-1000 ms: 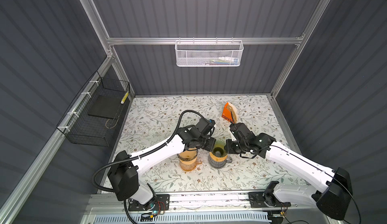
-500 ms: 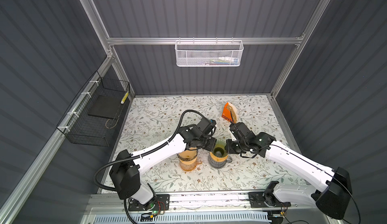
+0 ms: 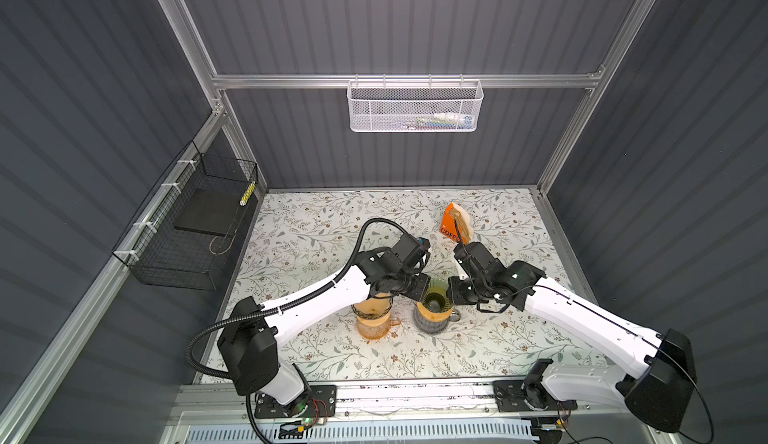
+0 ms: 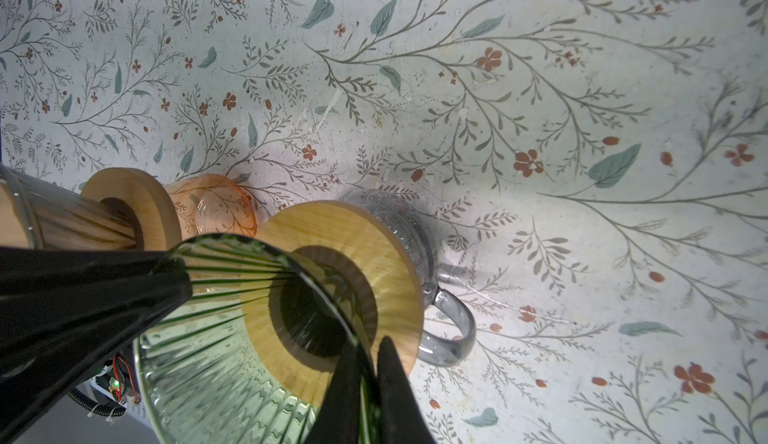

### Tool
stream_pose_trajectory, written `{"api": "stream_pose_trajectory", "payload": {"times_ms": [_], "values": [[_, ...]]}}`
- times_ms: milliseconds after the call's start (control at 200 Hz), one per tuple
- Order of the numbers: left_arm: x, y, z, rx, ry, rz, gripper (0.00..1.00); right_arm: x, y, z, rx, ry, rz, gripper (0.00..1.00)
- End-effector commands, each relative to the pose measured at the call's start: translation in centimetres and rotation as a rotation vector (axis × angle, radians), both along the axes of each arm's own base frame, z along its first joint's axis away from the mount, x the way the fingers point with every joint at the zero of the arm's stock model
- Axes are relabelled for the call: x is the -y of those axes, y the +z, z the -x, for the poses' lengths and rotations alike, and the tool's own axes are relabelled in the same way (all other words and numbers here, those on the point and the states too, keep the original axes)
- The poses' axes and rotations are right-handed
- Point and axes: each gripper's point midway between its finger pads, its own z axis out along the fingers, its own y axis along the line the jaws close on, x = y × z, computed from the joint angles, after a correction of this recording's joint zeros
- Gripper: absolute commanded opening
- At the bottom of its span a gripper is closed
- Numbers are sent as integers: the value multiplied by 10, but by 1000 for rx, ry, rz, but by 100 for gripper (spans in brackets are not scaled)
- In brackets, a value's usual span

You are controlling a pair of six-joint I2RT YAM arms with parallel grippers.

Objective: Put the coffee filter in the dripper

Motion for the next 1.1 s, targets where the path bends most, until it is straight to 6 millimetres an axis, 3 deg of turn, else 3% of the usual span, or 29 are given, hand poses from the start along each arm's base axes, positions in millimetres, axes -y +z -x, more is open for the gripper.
{"api": "stream_pose_trajectory", "payload": {"times_ms": [0, 640, 1096], "values": [[0, -4, 29, -57, -105, -35, 9, 7, 0, -10, 36, -18, 57, 12], [-3, 8, 28, -31, -88, -14, 14, 2, 12, -9, 45, -14, 13, 16], [-10, 17, 22, 12, -46, -19, 17, -6, 11, -8, 35, 1, -12, 16]]}}
